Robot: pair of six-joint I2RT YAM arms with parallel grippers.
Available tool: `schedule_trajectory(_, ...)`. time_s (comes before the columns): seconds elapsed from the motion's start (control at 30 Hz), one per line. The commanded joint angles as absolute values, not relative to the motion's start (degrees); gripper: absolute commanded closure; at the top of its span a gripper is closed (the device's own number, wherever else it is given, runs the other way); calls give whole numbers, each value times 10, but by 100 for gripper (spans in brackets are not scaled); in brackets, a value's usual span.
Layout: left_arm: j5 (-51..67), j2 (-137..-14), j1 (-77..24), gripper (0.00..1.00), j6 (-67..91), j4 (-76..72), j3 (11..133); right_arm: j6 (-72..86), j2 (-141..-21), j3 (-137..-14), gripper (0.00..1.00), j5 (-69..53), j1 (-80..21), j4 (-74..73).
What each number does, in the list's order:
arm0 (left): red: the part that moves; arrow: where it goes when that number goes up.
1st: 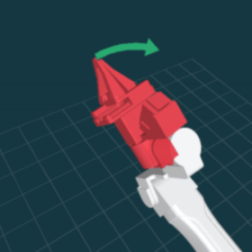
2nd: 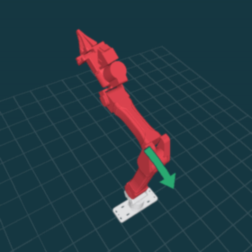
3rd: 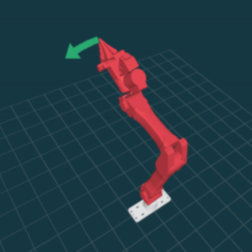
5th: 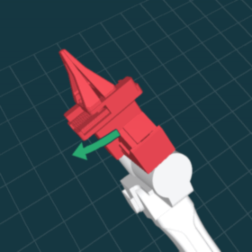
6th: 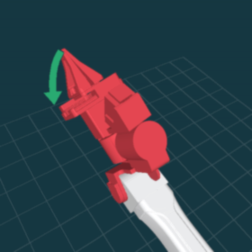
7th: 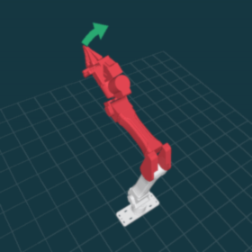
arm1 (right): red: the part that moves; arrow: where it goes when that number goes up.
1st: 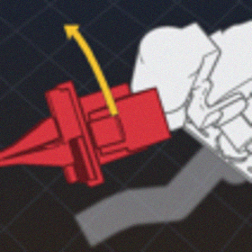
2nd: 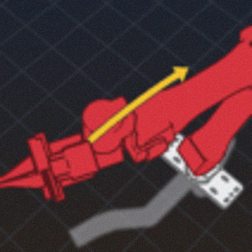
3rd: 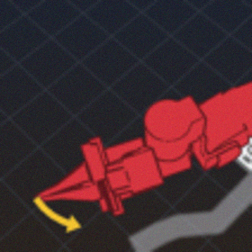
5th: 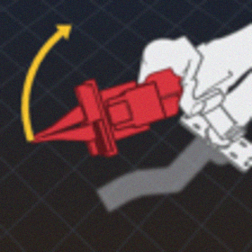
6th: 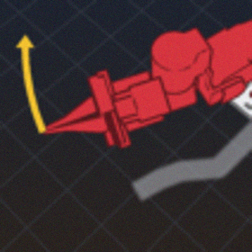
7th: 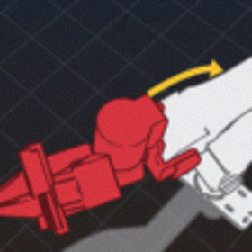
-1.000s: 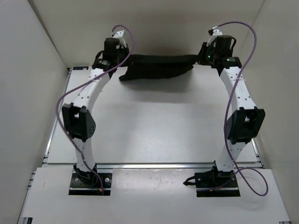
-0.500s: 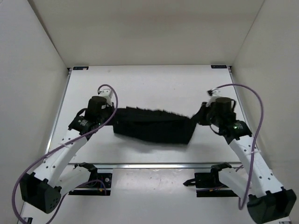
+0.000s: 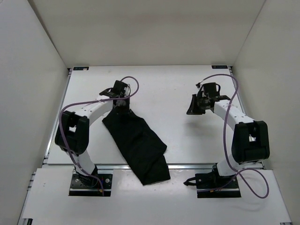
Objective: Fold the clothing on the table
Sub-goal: Fold the skirt
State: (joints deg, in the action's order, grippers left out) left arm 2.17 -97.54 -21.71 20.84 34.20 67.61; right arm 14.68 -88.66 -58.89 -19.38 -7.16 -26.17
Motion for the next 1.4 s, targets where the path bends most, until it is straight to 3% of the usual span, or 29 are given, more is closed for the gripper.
schedule_trajectory(0.0,40,-1004,-229,98,180,349,746,156,-875,-616,100,-223,-76,-230)
schedule_trajectory(0.07,42,-1036,-229,99,171,359,769,170,-865,-605,100,-260,-70,-219)
schedule_trajectory(0.13,26,-1056,-227,89,165,366,794,173,-856,-589,97,-283,-73,-206)
schedule_trajectory(0.17,16,-1066,-222,72,163,373,805,170,-853,-584,94,-287,-82,-202)
schedule_trajectory(0.2,10,-1075,-225,63,160,379,809,163,-849,-579,91,-279,-94,-206)
schedule_trajectory(0.23,3,-1078,-220,37,159,383,816,157,-847,-577,83,-274,-101,-207)
schedule_trajectory(0.27,1,-1079,-219,19,161,389,823,157,-848,-574,75,-259,-116,-215)
schedule_trajectory(0.3,1,-1074,-214,5,159,388,826,157,-850,-577,71,-258,-122,-219)
schedule_trajectory(0.33,1,-1061,-209,1,158,389,824,160,-850,-572,64,-270,-123,-219)
schedule_trajectory(0.4,-18,-1033,-200,1,163,386,818,170,-851,-563,49,-285,-128,-207)
schedule_trajectory(0.5,-18,-977,-179,1,177,374,779,177,-844,-555,37,-292,-141,-186)
schedule_trajectory(0.63,-58,-891,-165,2,195,366,731,164,-848,-566,31,-301,-173,-187)
schedule_trajectory(0.87,-59,-818,-128,1,236,342,646,145,-883,-583,39,-301,-236,-190)
schedule_trajectory(0.97,-34,-811,-143,2,233,347,635,143,-891,-583,48,-309,-259,-201)
schedule_trajectory(1.07,-18,-806,-170,2,243,339,611,143,-883,-576,68,-311,-273,-214)
schedule_trajectory(1.1,-5,-807,-176,5,248,329,595,145,-872,-573,71,-310,-278,-215)
schedule_trajectory(1.17,16,-804,-187,13,254,307,574,156,-858,-551,83,-329,-287,-211)
schedule_trajectory(1.23,40,-814,-192,31,265,280,551,162,-837,-529,100,-346,-298,-200)
schedule_trajectory(1.27,38,-820,-192,38,267,274,549,163,-825,-520,100,-361,-306,-203)
schedule_trajectory(1.37,47,-832,-193,84,267,247,540,166,-808,-493,100,-370,-322,-207)
